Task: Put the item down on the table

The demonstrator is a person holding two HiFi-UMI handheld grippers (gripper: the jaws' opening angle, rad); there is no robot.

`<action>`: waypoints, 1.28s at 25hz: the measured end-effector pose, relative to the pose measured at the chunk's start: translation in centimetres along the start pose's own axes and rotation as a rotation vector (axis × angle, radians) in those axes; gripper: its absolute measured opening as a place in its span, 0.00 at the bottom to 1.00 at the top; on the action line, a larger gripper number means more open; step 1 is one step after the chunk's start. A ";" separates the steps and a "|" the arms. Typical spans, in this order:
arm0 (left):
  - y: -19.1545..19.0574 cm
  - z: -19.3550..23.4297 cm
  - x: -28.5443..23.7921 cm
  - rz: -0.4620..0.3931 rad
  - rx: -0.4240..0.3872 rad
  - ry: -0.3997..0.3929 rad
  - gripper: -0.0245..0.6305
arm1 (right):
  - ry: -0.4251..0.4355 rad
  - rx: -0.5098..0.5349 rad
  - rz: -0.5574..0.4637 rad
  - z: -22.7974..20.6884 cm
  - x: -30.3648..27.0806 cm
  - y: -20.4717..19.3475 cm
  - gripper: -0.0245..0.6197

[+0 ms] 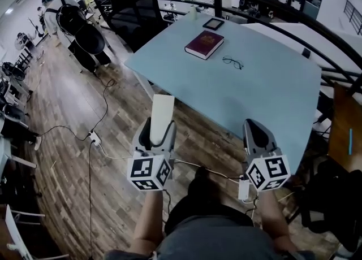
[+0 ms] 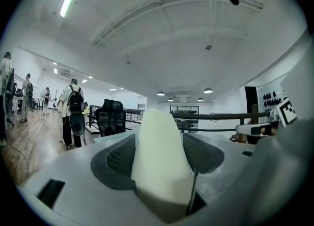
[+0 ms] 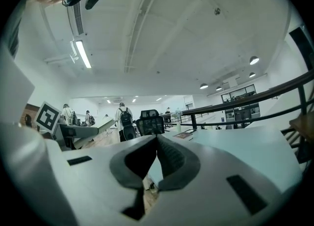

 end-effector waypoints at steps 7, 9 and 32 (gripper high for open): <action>0.8 3.5 -5.9 0.006 0.014 -0.021 0.51 | -0.024 -0.010 0.015 -0.7 -5.9 0.3 0.04; 0.9 4.4 -7.5 0.009 0.010 -0.027 0.51 | -0.034 -0.009 0.019 -0.8 -7.4 0.3 0.04; -4.6 3.5 -22.3 0.178 -0.038 -0.203 0.51 | -0.197 -0.028 0.061 -4.4 -12.5 0.2 0.04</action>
Point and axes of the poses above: the fingertips, and each gripper's own axes: x backward along the fingers, z to its left, y out of its top, the point moved 5 cm from there along x, backward along the fingers, and after that the axes turned 5 degrees about y, right-handed, at the moved point
